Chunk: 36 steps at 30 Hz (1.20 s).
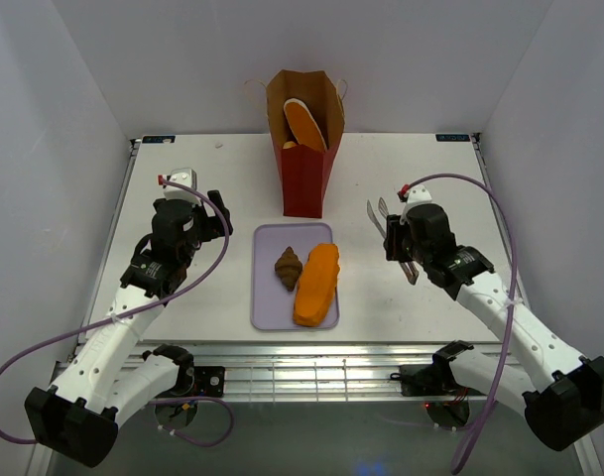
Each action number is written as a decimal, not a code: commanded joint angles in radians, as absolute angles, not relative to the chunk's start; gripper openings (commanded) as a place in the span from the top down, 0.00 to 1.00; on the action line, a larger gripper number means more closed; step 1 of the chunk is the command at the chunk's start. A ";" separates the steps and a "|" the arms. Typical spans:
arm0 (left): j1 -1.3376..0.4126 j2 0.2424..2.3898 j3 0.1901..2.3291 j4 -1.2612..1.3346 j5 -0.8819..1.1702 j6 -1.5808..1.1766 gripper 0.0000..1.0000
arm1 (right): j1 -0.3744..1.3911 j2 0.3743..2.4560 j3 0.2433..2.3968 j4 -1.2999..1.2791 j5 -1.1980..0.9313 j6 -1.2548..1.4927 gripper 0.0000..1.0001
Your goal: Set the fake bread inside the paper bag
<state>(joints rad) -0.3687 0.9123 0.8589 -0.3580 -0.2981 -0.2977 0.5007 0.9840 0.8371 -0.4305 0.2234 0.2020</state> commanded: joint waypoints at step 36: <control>-0.371 0.925 0.856 -0.344 -0.278 -0.304 0.02 | 0.445 1.275 0.566 0.020 0.104 0.295 0.42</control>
